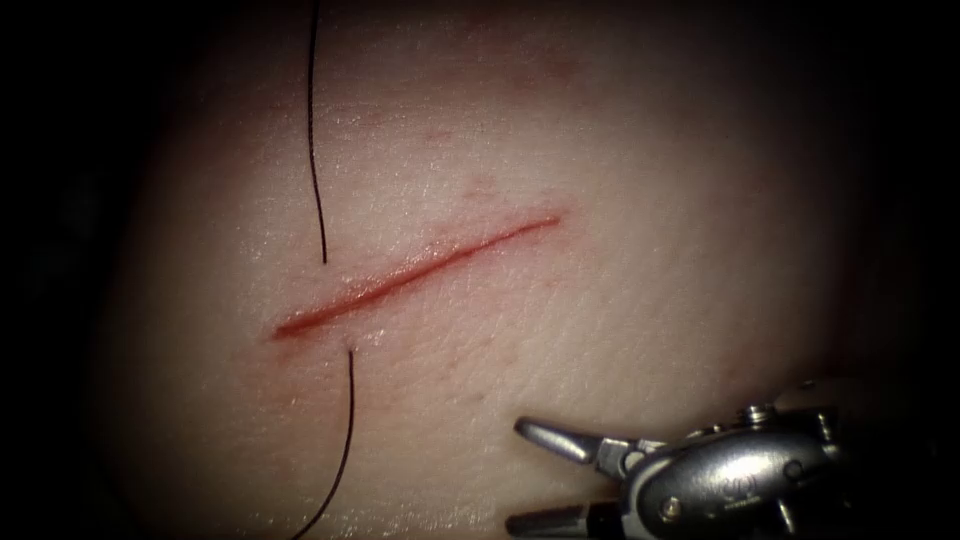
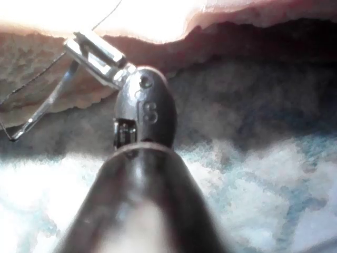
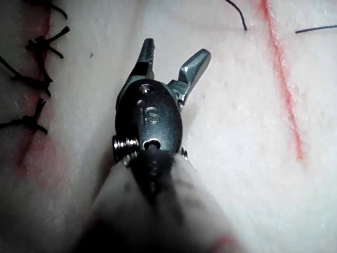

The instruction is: Wound Closure

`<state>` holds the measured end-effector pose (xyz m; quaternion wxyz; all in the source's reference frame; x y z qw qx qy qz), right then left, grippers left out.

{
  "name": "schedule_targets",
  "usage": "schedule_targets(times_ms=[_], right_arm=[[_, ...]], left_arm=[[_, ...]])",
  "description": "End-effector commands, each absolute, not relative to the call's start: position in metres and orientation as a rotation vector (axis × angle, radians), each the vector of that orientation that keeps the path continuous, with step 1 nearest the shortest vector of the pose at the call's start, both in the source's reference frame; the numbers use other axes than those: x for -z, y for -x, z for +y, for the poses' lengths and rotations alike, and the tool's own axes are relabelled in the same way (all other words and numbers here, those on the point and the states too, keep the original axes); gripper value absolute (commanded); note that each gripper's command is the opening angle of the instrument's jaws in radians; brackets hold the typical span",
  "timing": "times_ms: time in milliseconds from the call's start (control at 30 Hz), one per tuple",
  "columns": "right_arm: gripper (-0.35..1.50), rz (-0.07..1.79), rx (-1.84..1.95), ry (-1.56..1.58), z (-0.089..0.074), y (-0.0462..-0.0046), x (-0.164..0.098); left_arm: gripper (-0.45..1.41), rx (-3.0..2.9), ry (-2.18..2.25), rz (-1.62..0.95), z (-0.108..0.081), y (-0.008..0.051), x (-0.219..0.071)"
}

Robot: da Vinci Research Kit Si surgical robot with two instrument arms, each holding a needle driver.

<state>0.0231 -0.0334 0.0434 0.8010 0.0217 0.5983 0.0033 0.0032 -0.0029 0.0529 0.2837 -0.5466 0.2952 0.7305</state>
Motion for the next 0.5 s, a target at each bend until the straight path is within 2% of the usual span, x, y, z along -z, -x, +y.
schedule_targets(times_ms=[33,233,500], right_arm=[[1.23,1.288,-0.012,-0.046,-0.0341,-0.0246,-0.0441],[1.13,1.272,-0.036,0.011,-0.0317,-0.0303,-0.0489],[1.08,1.271,0.027,0.012,-0.0327,-0.0340,-0.0536]], left_arm=[[-0.45,-1.955,1.464,0.787,-0.0036,-0.0024,-0.0538],[-0.45,-1.950,1.492,0.795,-0.0036,-0.0005,-0.0542],[-0.45,-1.960,1.495,0.800,-0.0039,-0.0002,-0.0544]])
